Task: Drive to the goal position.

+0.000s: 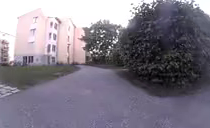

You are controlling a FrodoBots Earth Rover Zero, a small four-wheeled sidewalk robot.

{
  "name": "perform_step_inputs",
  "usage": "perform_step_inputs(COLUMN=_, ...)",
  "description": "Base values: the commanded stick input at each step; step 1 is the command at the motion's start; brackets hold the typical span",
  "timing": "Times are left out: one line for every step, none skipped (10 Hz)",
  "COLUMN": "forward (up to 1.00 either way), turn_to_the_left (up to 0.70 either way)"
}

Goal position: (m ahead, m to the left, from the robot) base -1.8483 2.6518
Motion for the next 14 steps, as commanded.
perform_step_inputs(forward=0.00, turn_to_the_left=0.45)
perform_step_inputs(forward=0.00, turn_to_the_left=0.45)
perform_step_inputs(forward=0.00, turn_to_the_left=0.45)
perform_step_inputs(forward=0.00, turn_to_the_left=0.45)
perform_step_inputs(forward=0.00, turn_to_the_left=0.45)
perform_step_inputs(forward=0.30, turn_to_the_left=0.40)
perform_step_inputs(forward=0.80, turn_to_the_left=0.31)
perform_step_inputs(forward=1.00, turn_to_the_left=0.27)
perform_step_inputs(forward=1.00, turn_to_the_left=0.27)
perform_step_inputs(forward=1.00, turn_to_the_left=0.27)
perform_step_inputs(forward=0.67, turn_to_the_left=0.33)
perform_step_inputs(forward=0.00, turn_to_the_left=0.45)
perform_step_inputs(forward=0.00, turn_to_the_left=0.45)
perform_step_inputs(forward=0.00, turn_to_the_left=0.45)
